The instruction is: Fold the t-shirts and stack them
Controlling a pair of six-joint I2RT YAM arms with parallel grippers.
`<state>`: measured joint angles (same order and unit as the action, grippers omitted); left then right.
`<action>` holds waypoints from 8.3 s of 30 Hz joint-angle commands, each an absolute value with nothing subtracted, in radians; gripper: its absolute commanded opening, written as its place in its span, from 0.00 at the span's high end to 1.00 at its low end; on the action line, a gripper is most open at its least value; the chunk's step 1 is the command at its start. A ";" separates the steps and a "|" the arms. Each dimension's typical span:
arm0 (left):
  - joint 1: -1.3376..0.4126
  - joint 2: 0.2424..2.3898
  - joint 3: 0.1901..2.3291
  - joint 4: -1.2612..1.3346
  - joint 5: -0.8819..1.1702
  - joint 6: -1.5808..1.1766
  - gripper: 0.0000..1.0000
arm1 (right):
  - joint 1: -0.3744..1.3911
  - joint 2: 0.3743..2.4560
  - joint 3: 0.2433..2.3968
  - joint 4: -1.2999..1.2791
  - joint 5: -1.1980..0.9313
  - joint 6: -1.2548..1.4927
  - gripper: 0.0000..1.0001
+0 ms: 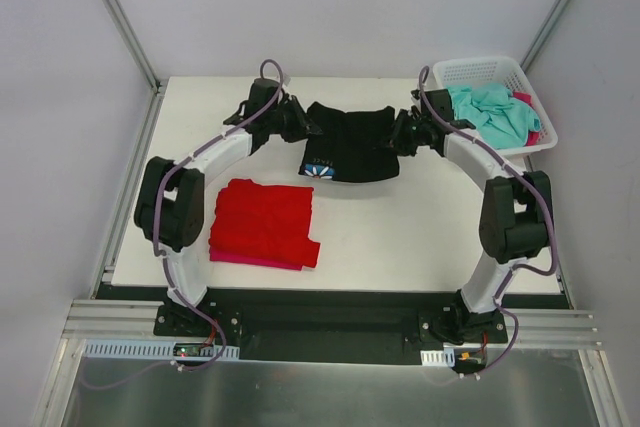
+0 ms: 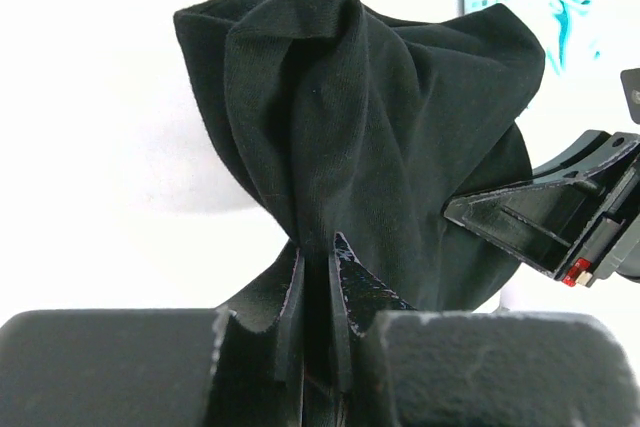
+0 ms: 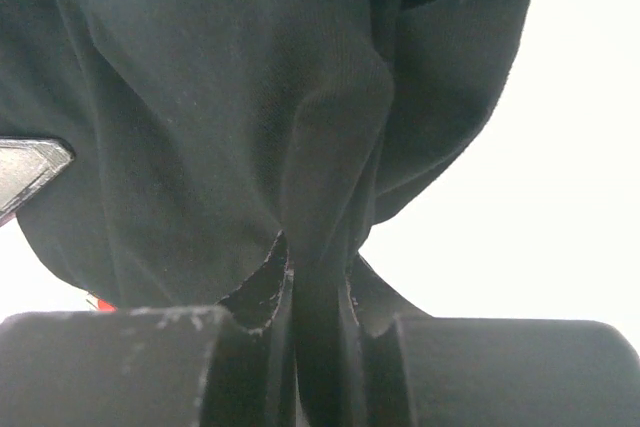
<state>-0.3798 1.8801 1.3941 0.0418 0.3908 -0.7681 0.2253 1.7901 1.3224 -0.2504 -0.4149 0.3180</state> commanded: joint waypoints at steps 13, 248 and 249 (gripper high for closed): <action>-0.200 1.534 1.318 -0.279 0.360 -0.589 1.00 | 0.466 1.640 1.374 -0.339 -0.299 0.399 0.99; -0.173 0.805 0.827 -0.755 0.155 -0.755 0.04 | 0.698 1.683 1.523 -0.515 -0.017 0.179 0.99; -0.214 0.817 0.827 -0.776 0.102 -0.752 0.05 | 0.695 1.649 1.513 -0.515 -0.018 0.183 0.99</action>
